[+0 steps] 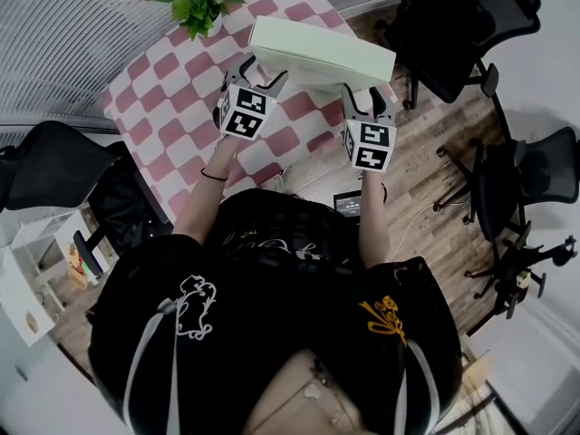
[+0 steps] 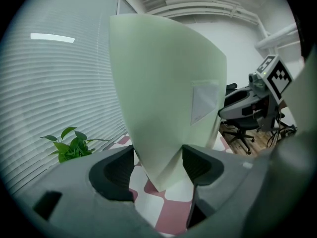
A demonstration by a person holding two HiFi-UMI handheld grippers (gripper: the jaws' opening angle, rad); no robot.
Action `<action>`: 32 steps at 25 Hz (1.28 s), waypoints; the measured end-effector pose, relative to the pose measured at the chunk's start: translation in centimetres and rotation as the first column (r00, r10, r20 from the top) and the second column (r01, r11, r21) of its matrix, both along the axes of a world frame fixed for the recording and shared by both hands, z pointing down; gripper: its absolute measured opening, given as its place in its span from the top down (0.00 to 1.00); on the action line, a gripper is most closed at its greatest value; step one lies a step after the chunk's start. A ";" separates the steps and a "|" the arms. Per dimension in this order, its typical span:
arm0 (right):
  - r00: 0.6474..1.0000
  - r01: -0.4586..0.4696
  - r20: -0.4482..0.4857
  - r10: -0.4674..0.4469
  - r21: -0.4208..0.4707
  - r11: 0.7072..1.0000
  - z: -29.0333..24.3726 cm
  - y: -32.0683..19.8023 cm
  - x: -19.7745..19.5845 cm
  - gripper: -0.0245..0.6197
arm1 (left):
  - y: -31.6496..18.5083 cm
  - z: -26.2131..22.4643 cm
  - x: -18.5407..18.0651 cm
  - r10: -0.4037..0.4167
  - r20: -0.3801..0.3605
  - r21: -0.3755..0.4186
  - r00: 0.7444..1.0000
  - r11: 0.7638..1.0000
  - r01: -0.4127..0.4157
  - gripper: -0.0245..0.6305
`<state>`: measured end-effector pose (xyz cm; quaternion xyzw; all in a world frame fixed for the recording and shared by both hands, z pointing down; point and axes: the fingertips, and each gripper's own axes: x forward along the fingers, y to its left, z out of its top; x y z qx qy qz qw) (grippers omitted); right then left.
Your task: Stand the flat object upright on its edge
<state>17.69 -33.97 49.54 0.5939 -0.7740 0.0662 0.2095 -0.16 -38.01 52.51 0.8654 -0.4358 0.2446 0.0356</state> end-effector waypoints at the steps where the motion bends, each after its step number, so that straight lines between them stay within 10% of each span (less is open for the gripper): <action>1: 1.000 -0.001 0.001 0.001 0.001 1.000 0.0 -0.1 0.0 0.61 | -0.1 0.0 0.0 0.004 -0.002 -0.002 1.000 1.000 -0.004 0.48; 32: 0.998 0.015 0.057 -0.016 0.004 1.000 -0.1 -1.1 0.3 0.61 | 0.8 -1.7 -1.4 0.062 -0.037 -0.014 0.997 0.998 -0.062 0.48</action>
